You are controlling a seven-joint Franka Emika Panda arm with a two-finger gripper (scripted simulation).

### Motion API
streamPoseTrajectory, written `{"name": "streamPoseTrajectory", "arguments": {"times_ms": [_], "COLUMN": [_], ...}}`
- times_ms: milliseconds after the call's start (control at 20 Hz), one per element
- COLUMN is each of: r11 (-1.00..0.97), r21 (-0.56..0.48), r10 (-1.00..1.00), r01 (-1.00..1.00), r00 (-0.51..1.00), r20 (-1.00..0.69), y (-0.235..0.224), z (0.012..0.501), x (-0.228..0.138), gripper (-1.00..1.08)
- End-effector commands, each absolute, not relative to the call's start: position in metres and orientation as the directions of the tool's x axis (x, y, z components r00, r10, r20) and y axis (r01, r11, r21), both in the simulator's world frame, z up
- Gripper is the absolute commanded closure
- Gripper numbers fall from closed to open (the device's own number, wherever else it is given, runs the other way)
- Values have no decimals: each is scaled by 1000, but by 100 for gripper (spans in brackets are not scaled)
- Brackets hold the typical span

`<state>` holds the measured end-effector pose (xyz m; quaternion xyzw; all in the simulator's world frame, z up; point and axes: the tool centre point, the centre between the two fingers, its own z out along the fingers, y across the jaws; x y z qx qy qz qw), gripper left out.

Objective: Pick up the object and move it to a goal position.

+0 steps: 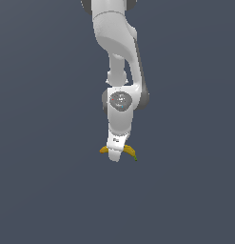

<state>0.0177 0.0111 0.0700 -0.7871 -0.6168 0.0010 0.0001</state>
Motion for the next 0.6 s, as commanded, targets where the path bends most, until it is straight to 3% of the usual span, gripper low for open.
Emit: {"name": "streamPoseTrajectory", "arguments": {"times_ms": [0,550], "r11": [-222,-218], "r21": [0,0], "r10": [975,976], "r01": [975,976], "r00": [222,218], "r20": [0,0], "y": [11,11], "z": [69,51], "x": [18,18], "gripper": [-92,-92]}}
